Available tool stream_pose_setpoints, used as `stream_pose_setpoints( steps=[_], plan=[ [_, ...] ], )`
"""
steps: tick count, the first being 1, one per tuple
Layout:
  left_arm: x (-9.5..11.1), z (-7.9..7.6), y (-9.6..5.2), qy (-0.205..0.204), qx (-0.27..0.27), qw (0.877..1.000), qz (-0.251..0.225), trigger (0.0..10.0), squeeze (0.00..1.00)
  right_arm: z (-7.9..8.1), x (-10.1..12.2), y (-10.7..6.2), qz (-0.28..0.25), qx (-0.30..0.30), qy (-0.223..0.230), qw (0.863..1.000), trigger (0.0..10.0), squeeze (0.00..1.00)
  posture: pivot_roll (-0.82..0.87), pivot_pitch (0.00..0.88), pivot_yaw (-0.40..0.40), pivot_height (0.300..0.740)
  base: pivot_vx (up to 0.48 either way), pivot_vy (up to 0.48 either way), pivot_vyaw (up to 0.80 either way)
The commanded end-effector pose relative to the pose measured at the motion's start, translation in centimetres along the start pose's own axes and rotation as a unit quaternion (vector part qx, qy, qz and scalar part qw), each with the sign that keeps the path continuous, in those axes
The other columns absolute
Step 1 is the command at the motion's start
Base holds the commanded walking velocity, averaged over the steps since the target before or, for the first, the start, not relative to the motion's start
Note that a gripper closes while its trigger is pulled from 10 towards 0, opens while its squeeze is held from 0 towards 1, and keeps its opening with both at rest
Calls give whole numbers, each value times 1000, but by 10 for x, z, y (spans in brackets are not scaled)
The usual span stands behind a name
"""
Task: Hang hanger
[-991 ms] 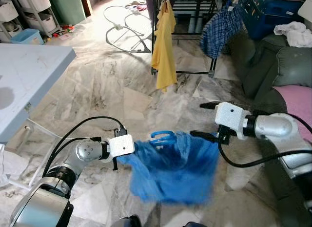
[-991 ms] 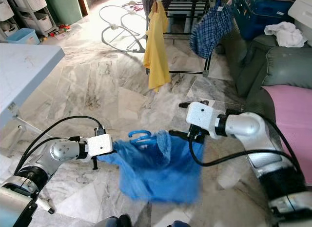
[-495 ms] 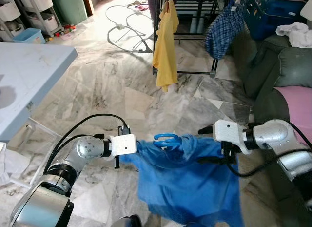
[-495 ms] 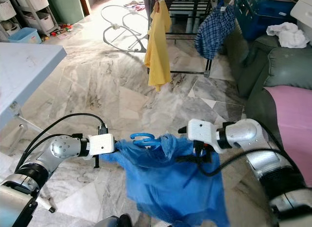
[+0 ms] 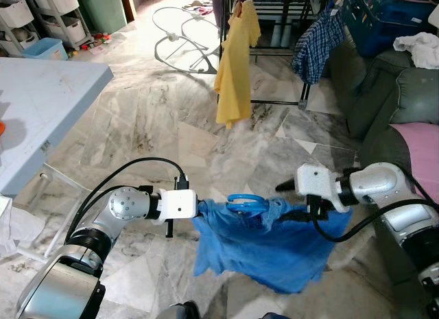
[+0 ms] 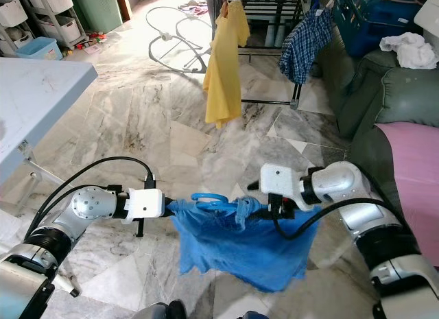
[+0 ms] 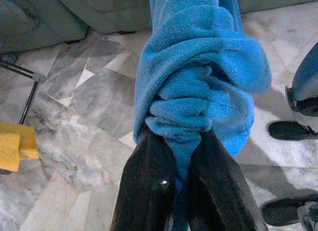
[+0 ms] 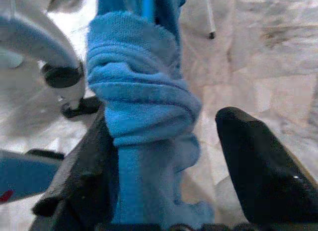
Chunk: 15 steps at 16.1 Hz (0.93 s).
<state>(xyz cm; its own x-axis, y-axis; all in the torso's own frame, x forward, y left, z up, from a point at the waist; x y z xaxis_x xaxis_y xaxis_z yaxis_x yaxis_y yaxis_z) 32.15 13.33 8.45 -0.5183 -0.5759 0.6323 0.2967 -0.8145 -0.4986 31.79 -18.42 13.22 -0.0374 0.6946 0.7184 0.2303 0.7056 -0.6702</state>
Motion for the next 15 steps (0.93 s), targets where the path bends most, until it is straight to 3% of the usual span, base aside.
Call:
stream_pose_setpoints(
  steps=[1,6,15],
  plan=[
    [7,8,-1,15,15,1000,-21,0,0,0,2,1,13,22,-10,1000,0,0,-263,107,63,740,0,0,0],
    [7,6,2,13,13,1000,-19,0,0,7,-8,-1,54,61,3,997,0,0,-263,98,61,740,0,0,0],
    [6,4,3,12,14,1000,-14,0,0,5,-7,2,49,52,8,997,0,0,-255,91,58,740,0,0,0]
  ],
)
Point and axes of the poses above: a point about 5 cm out from each wrist's last joint towards the gripper, its own y axis pointing out of the wrist towards the gripper, its own x axis along the axis of the wrist's last joint, z = x × y, the point moved 1 cm from there along y, pointing out of the wrist towards the gripper, and after that the axes turned 8 degrees about y, right-handed, at the moved point
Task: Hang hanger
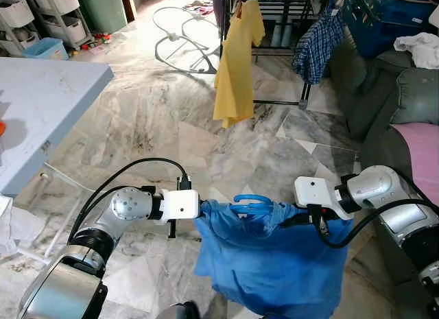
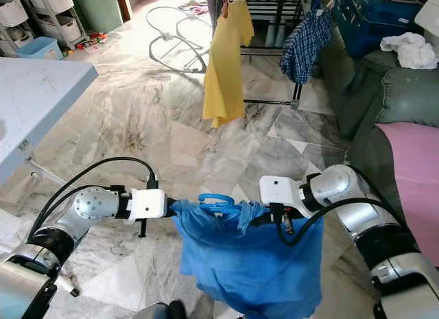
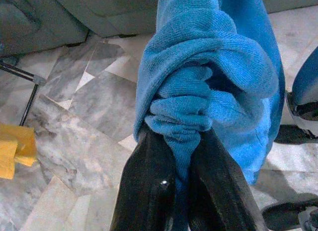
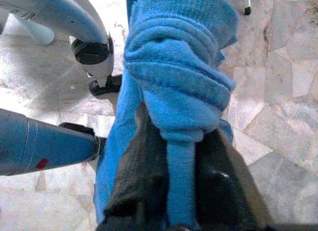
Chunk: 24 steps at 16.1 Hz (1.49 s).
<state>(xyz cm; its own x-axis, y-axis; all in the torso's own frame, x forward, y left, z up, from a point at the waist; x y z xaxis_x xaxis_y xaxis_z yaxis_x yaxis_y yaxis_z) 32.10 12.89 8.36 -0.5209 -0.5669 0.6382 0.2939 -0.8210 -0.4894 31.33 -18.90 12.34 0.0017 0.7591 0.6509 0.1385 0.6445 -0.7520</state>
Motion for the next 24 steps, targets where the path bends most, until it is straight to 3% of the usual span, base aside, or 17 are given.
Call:
stream_pose_setpoints(
  steps=[1,5,7,8,9,12,14,16,17,19,22,24],
  plan=[
    [4,4,-1,12,12,1000,-10,0,0,0,2,1,-2,4,-3,1000,0,0,-255,93,60,740,0,0,0],
    [3,3,0,11,13,1000,-10,0,0,2,2,4,-10,1,0,1000,0,0,-257,93,61,740,0,0,0],
    [4,5,1,26,41,999,-6,0,0,3,-1,8,-6,-4,-4,1000,0,0,-262,91,66,740,0,0,0],
    [4,6,2,28,48,998,-6,0,47,5,-3,10,-3,0,-5,1000,0,0,-262,91,66,740,0,0,0],
    [5,9,1,30,70,997,-5,10000,1000,8,-4,12,-3,6,-5,1000,0,0,-262,91,66,740,0,0,0],
    [4,4,1,56,53,997,0,10000,1000,10,-6,18,-6,-2,1,1000,0,0,-263,90,67,740,0,0,0],
    [5,-9,2,56,16,998,-20,10000,1000,9,-10,27,3,-31,1,1000,0,0,-262,90,64,740,0,0,0],
    [6,-12,2,49,25,998,-29,10000,1000,9,-10,36,-11,-59,18,998,0,0,-262,89,66,740,0,0,0],
    [2,-13,-1,17,54,998,-29,10000,1000,5,-18,43,-6,-120,49,992,0,0,-263,85,66,740,0,0,0],
    [-5,-17,-6,-43,93,994,-37,10000,1000,8,-32,50,-8,-157,106,982,0,0,-268,84,65,740,0,0,0],
    [-11,-26,-9,-81,125,988,-34,10000,1000,12,-46,57,-16,-199,163,966,0,0,-266,79,59,740,0,0,0],
    [-23,-24,-8,-154,214,965,0,10000,1000,13,-53,65,-33,-248,222,942,0,0,-261,74,51,740,0,0,0]
  ],
)
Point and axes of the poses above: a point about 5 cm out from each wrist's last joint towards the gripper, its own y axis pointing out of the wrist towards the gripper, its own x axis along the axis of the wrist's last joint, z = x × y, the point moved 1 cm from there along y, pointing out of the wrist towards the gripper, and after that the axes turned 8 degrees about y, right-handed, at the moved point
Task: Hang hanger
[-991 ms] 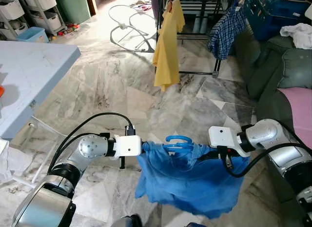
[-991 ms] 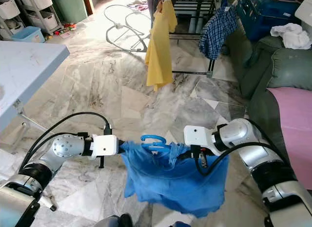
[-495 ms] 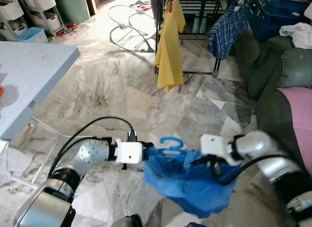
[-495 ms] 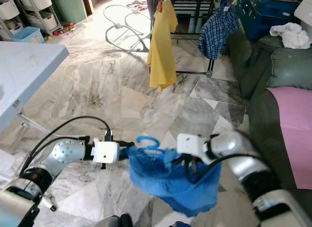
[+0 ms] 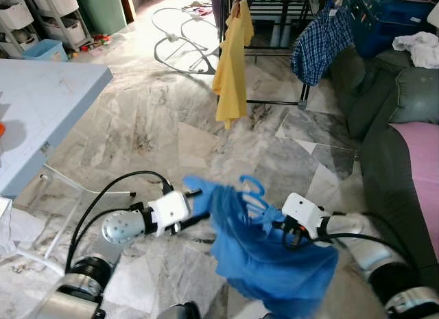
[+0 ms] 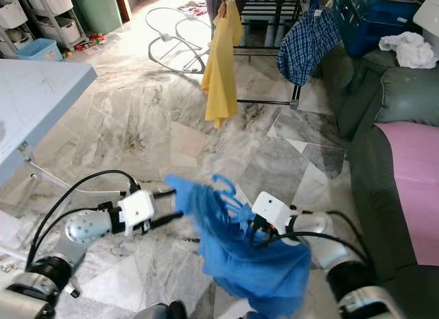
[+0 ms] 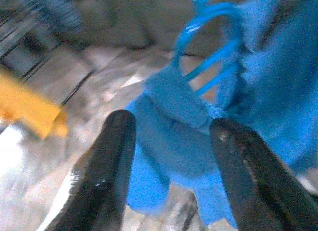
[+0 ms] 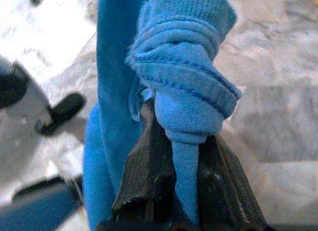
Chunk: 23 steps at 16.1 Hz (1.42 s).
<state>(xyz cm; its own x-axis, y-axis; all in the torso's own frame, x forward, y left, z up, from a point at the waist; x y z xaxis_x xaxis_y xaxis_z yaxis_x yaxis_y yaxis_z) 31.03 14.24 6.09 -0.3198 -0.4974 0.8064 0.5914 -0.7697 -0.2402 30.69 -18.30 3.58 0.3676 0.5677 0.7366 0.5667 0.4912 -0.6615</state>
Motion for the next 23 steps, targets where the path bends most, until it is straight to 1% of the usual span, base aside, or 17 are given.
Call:
stream_pose_setpoints(
  steps=[1,2,3,4,5,6,7,8,9,10,11,12,14,17,20,23],
  plan=[
    [-12,6,-4,-46,74,995,41,10000,1000,-6,1,0,-23,-54,45,997,0,0,-262,71,47,740,0,0,0],
    [-16,7,-2,-93,121,987,51,10000,1000,-9,0,2,-40,-105,89,990,0,0,-257,66,43,740,0,0,0],
    [-17,7,-1,-117,142,982,49,10000,1000,-10,-2,2,-49,-132,119,983,0,0,-254,61,41,740,0,0,0],
    [-18,10,2,-171,209,962,49,10000,827,-13,-4,1,-77,-190,181,962,0,0,-256,51,39,740,0,0,0],
    [-19,14,3,-204,250,945,47,10000,310,-14,-5,0,-90,-217,211,949,0,0,-257,45,39,740,0,0,0],
    [-20,16,3,-221,269,936,48,10000,310,-14,-5,-1,-97,-228,222,943,0,0,-257,45,39,740,0,0,0],
    [-19,18,4,-242,288,925,43,10000,337,-14,-4,-2,-103,-243,234,936,0,0,-264,32,38,740,0,0,0],
    [-19,19,5,-259,302,917,44,10000,290,-15,-5,-3,-104,-266,241,927,0,0,-269,25,39,740,0,0,0],
    [-18,12,10,-284,288,914,33,10000,0,-14,-9,-3,-95,-280,245,923,0,0,-276,14,41,740,0,0,0],
    [-17,10,11,-286,285,915,30,10000,0,-13,-10,-4,-95,-287,252,919,0,0,-280,10,39,740,0,0,0],
    [-16,8,14,-299,287,910,28,10000,0,-12,-13,-5,-96,-298,268,911,0,0,-283,3,38,740,0,0,0],
    [-15,9,16,-304,290,907,30,10000,0,-12,-14,-6,-97,-301,277,907,0,0,-291,0,40,740,0,0,0],
    [-15,10,17,-323,300,897,28,10000,0,-12,-13,-7,-98,-305,277,906,0,0,-295,0,44,740,257,0,0],
    [-12,13,19,-323,300,897,24,10000,0,-13,-10,-7,-102,-308,281,903,0,0,-298,0,49,740,263,0,0],
    [-10,16,21,-327,302,895,21,10000,0,-14,-7,-7,-105,-305,282,903,0,0,-299,0,53,740,297,0,0],
    [-8,15,23,-328,301,895,19,10000,0,-14,-6,-6,-106,-304,282,904,0,0,-302,0,57,740,366,0,0]
  ],
)
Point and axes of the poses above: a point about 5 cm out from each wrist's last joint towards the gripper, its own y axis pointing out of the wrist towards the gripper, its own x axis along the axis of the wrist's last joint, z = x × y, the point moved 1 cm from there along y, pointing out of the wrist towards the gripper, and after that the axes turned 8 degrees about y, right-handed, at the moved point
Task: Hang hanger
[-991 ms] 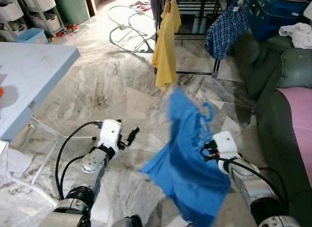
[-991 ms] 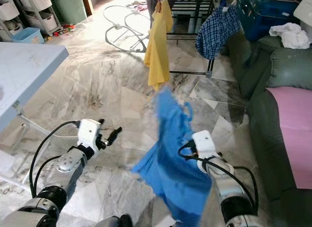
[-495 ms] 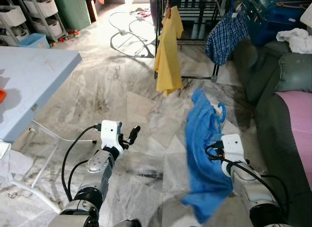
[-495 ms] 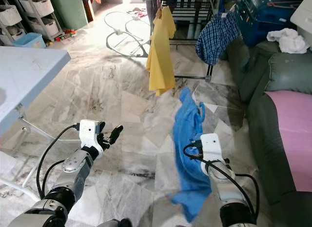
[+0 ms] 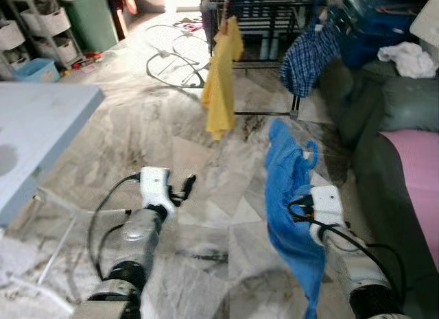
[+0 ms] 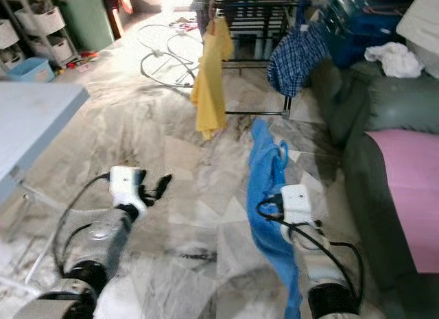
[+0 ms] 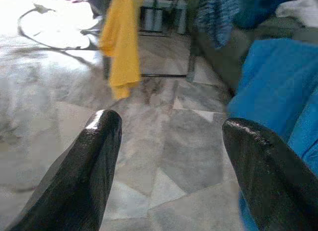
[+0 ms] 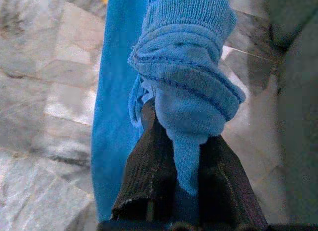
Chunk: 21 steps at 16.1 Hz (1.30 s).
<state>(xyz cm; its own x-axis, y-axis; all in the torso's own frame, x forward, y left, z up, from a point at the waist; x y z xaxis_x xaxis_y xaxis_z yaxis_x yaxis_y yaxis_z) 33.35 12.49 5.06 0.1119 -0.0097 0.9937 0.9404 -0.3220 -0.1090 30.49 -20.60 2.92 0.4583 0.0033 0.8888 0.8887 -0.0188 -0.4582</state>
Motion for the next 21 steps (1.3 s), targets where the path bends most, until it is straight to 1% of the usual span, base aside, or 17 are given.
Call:
stream_pose_setpoints(
  steps=[1,5,11,18,21],
  plan=[
    [7,9,1,7,5,1000,-6,10000,0,7,13,2,-23,9,4,1000,0,0,-305,0,59,740,390,0,0],
    [8,7,1,6,2,1000,-10,10000,0,5,18,3,-31,8,0,1000,0,0,-311,0,63,740,397,0,0],
    [9,3,4,4,-3,1000,-10,10000,0,10,24,3,-41,21,-7,999,0,0,-320,0,63,740,410,0,0],
    [10,2,5,3,-4,1000,-8,10000,0,11,28,2,-50,26,-8,998,0,0,-322,0,64,740,432,0,0],
    [10,1,6,3,-6,1000,-7,10000,0,13,30,3,-53,31,-9,998,0,0,-324,0,65,740,417,0,754]
  ],
)
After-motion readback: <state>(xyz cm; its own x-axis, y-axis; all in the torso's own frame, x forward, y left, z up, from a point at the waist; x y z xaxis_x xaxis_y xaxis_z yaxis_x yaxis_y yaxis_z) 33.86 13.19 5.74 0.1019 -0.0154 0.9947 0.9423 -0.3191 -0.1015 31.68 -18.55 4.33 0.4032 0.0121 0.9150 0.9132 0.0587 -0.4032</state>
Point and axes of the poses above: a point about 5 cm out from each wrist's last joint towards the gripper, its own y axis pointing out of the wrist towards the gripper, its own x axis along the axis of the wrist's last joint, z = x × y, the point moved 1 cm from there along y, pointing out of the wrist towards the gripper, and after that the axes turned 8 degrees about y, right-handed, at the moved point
